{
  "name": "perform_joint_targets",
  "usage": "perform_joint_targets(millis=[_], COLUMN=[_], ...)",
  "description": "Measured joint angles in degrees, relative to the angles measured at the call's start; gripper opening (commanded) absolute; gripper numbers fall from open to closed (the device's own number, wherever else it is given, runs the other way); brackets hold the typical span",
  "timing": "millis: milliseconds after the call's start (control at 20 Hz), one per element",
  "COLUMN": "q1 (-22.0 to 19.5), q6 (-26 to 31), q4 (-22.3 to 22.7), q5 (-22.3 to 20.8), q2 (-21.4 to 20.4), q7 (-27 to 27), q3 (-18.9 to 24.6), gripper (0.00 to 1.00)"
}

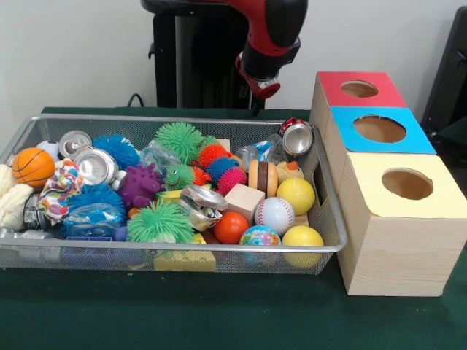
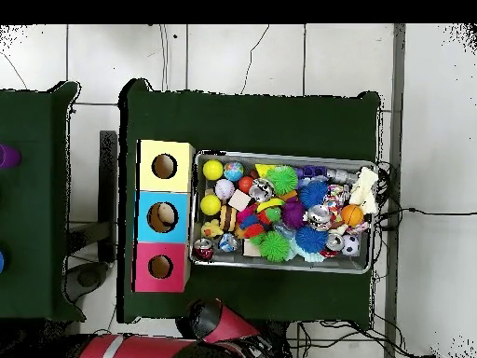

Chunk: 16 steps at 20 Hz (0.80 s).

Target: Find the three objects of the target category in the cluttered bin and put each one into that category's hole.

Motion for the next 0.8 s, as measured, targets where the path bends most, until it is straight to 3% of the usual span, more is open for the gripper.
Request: perform_joint_targets(millis=[800], q1=[1.2], q6=[0.8], q4=[-0.6], q5=[2.6], q2=[-0.8], q7=[0.4], q3=[0.6], gripper=[1.0])
